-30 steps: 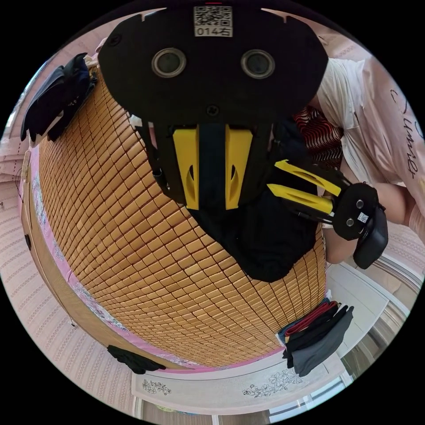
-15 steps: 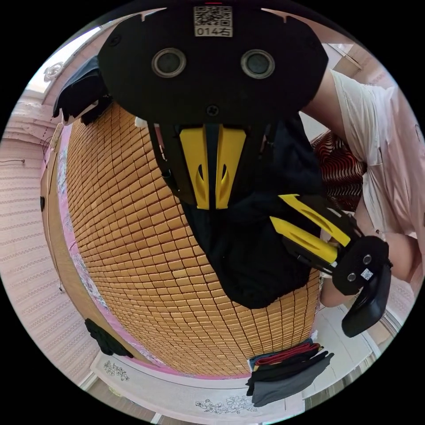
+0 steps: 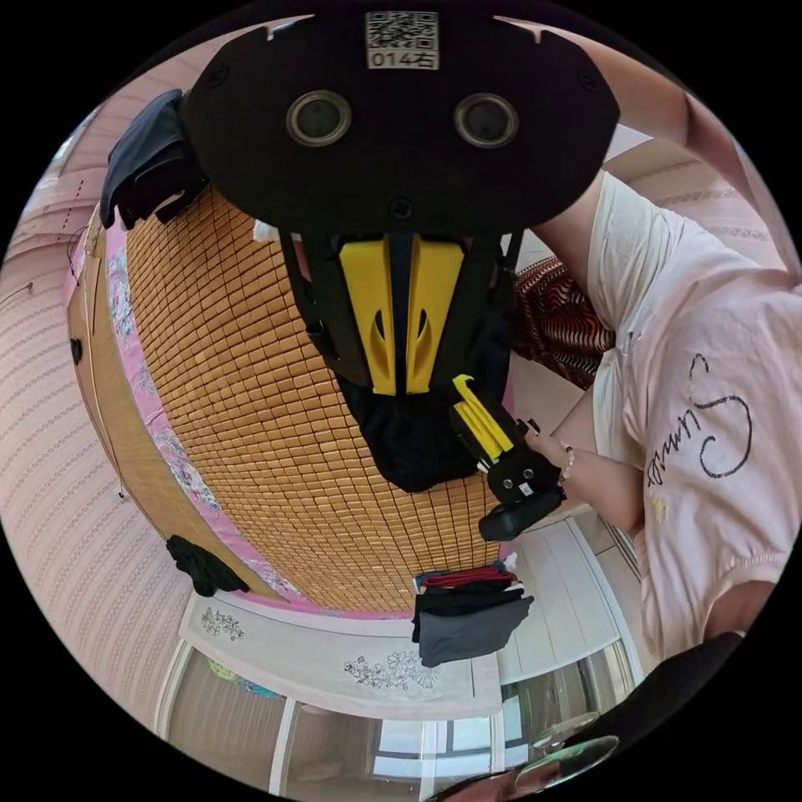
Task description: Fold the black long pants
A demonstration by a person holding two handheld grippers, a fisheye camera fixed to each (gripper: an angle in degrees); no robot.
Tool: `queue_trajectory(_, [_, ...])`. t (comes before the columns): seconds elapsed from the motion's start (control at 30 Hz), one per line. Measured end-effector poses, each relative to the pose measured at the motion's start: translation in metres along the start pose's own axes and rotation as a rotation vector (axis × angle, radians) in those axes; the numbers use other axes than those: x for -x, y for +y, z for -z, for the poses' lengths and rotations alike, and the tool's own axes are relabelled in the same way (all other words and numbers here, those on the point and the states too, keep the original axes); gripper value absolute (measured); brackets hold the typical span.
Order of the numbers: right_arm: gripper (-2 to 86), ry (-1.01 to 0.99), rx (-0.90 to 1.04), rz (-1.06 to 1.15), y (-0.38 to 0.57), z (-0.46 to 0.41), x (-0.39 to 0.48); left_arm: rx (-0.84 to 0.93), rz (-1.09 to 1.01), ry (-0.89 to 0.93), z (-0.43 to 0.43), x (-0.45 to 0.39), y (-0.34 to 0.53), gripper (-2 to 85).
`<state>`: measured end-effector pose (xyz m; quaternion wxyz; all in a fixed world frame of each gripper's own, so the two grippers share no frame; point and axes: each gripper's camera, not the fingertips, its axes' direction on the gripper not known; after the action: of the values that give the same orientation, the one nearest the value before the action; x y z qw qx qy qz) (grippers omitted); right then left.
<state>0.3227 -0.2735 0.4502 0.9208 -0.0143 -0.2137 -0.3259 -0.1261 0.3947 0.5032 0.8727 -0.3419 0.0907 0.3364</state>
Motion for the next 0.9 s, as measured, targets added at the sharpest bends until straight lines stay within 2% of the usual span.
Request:
queue_trajectory(0.13, [0.5,-0.032,-0.122,0.038,-0.026,0.008,-0.028,-0.036,0.137,0.065,0.074,0.000,0.002,-0.7])
queue_trajectory(0.23, [2.0,-0.149,-0.154,0.055,-0.069,-0.021,-0.053,0.009,0.210,-0.110,0.121,0.014,0.006,0.0])
queue_trajectory(0.33, [5.3,-0.191,-0.070,-0.124,-0.106,-0.090,-0.086,0.113,0.328,-0.297,0.111,0.057,0.022,3.4])
queue_trajectory(0.4, [6.3,-0.216,-0.013,-0.228,-0.107,-0.118,-0.101,0.196,0.391,-0.370,0.105,0.076,0.032,4.6])
queue_trajectory(0.5, [5.4,-0.160,-0.017,-0.310,-0.071,-0.108,-0.108,0.140,0.382,-0.432,0.119,0.066,0.041,5.0])
queue_trajectory(0.6, [0.9,-0.049,0.030,-0.414,-0.004,-0.082,-0.104,0.091,0.309,-0.406,0.116,0.046,0.036,4.6])
queue_trajectory(0.73, [-0.7,-0.038,0.119,-0.609,0.082,-0.062,-0.084,0.071,0.113,-0.216,0.058,0.000,0.000,4.2])
queue_trajectory(0.83, [-0.9,-0.021,0.199,-0.667,0.102,-0.074,-0.070,0.120,0.013,-0.086,-0.009,-0.038,-0.030,4.2])
queue_trajectory(0.9, [-1.0,0.032,0.237,-0.668,0.097,-0.086,-0.071,0.159,-0.012,-0.065,-0.047,-0.056,-0.043,3.8])
